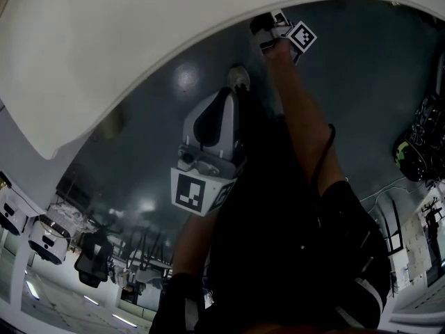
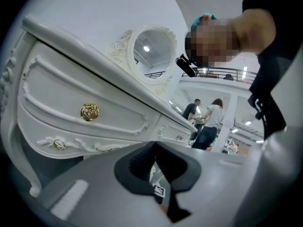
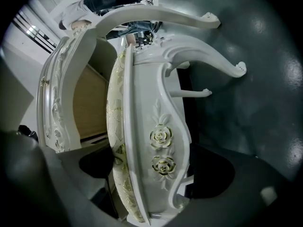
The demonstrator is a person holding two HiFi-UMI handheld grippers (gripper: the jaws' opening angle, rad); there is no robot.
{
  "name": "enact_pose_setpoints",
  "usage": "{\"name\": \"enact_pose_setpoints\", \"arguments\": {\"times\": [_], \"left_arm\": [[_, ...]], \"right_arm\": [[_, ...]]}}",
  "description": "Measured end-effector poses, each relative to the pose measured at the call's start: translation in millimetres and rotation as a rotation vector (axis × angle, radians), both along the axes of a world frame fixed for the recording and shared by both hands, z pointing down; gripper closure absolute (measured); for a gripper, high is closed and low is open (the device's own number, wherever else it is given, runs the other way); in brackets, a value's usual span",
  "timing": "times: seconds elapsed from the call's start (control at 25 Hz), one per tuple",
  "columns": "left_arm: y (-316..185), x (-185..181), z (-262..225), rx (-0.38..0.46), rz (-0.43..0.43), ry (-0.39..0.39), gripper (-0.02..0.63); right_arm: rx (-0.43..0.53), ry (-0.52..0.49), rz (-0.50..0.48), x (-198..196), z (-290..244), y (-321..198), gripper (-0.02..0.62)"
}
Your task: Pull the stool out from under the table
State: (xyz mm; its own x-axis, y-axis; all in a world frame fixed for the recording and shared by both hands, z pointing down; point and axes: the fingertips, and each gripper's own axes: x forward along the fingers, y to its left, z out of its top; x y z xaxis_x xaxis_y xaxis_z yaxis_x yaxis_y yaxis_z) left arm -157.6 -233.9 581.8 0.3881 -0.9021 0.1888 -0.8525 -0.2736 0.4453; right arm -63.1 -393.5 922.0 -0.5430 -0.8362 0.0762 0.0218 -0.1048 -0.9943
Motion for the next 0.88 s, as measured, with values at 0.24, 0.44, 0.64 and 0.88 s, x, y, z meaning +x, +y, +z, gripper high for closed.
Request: {"name": "enact_pose_setpoints", "arguments": {"times": [0.24,0.44,0.64,0.88], "left_arm": [[16.1,4.3,-4.0,-0.023,-0.002,-0.006,0.598],[32.7,9.6,-7.3,-0.017,-0.016,-0.013,0.598],[61.8,26.8,-5.3,-0.048,-0.011,-0.010,0.598],[93.4,39.3,-12.4,-0.040,-0.023,-0.009,0.598]], "right_arm": [[-0.001,-0.016,0.014,9.5,-3.2,29.3,0.097],[-0.002,-0.020,-0.001,18.9,1.1,61.0,0.101],[0.007,-0.024,-0.012,35.0,0.7,93.6,0.103],[0.007,-0.040,-0.030,46.1,-3.7,134.4,0.104]]}}
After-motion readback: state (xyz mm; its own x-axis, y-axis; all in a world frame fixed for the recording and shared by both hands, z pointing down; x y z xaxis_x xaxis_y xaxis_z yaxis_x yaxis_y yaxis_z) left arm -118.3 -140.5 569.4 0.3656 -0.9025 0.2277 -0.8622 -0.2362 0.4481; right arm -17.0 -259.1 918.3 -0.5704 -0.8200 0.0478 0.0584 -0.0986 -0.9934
